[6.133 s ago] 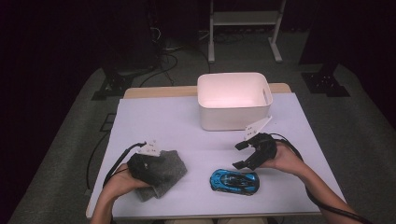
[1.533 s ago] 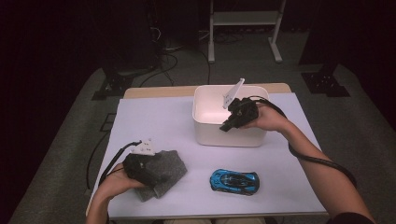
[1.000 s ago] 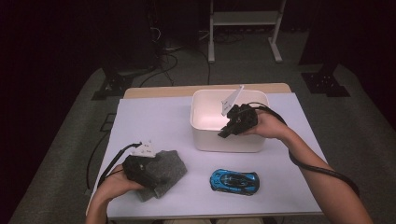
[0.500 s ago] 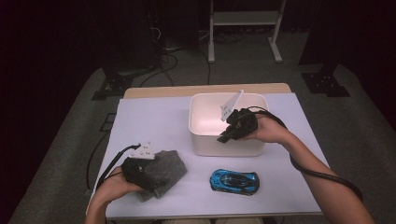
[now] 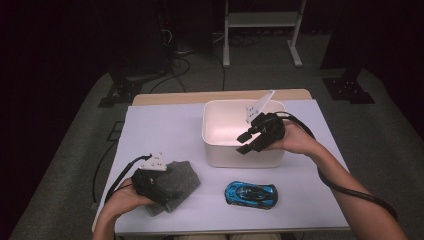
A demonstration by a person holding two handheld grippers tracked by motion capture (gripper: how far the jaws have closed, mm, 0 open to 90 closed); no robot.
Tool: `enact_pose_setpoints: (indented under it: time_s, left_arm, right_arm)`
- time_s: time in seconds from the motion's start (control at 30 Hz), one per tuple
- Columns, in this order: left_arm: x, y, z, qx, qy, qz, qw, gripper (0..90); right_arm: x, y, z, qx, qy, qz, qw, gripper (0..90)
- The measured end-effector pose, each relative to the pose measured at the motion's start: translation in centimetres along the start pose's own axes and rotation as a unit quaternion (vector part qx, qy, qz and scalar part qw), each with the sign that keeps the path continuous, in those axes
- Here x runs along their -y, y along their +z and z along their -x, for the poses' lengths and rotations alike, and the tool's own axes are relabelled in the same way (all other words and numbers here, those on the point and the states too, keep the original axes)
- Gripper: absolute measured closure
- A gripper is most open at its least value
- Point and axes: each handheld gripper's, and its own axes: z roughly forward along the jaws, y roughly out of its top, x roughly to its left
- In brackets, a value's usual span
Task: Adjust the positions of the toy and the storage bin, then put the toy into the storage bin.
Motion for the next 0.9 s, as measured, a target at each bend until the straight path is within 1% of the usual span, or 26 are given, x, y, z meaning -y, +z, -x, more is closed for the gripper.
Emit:
enact_pose_setpoints:
  time_s: [0.1,0.17,0.33,0.4,0.43,0.47,0.53,0.6,0.63,0.7,0.77,0.83,0.9]
  left_arm:
    - [0.0,0.1,0.0,0.001,0.0,-0.001,1.0,9.5]
    - [-0.2,0.2,0.1,0.002,0.002,-0.002,1.0,9.5]
    - [-0.3,0.2,0.2,0.003,0.005,-0.001,1.0,9.5]
    - [-0.4,0.3,0.3,0.003,0.003,-0.002,1.0,9.5]
    - [-0.4,0.3,0.3,0.003,0.003,-0.002,1.0,9.5]
    - [-0.4,0.3,0.3,0.003,0.002,-0.002,1.0,9.5]
    - [-0.4,0.4,0.3,0.005,0.002,-0.003,1.0,9.5]
    - [-0.4,0.5,0.4,0.005,0.005,-0.006,1.0,9.5]
    - [-0.4,0.6,0.4,0.006,0.004,-0.004,1.0,9.5]
    - [-0.5,0.6,0.4,0.005,0.004,-0.006,1.0,9.5]
    - [-0.6,0.5,0.4,0.005,0.006,-0.003,1.0,9.5]
    - [-0.6,0.4,0.3,0.007,0.002,0.005,1.0,9.5]
    - [-0.5,0.3,0.3,0.004,0.003,0.006,1.0,9.5]
  right_arm:
    - [0.1,-0.6,-0.4,0.004,0.003,0.01,0.9999,46.3]
    - [0.2,-1.1,-0.8,0.005,0.0,0.018,0.9998,42.1]
    - [0.3,-1.6,-2.0,0.014,-0.006,0.021,0.9997,33.5]
    - [0.4,-1.8,-2.6,0.022,-0.013,0.022,0.9994,29.4]
    - [0.4,-1.8,-2.6,0.022,-0.013,0.022,0.9994,29.4]
    - [0.5,-2.0,-3.0,0.019,-0.015,0.027,0.9993,28.5]
    - [0.6,-2.2,-3.5,0.023,-0.018,0.03,0.9991,27.1]
    - [0.8,-2.5,-4.0,0.025,-0.026,0.036,0.9987,25.6]
    - [0.9,-2.5,-4.3,0.024,-0.024,0.036,0.9988,25.4]
    - [1.2,-2.6,-4.8,0.023,-0.03,0.039,0.9985,25.1]
    - [1.4,-2.4,-5.2,0.019,-0.032,0.041,0.9985,24.9]
    - [1.6,-2.2,-5.6,0.017,-0.032,0.042,0.9985,24.6]
    - [1.9,-1.9,-5.8,0.014,-0.032,0.043,0.9985,24.2]
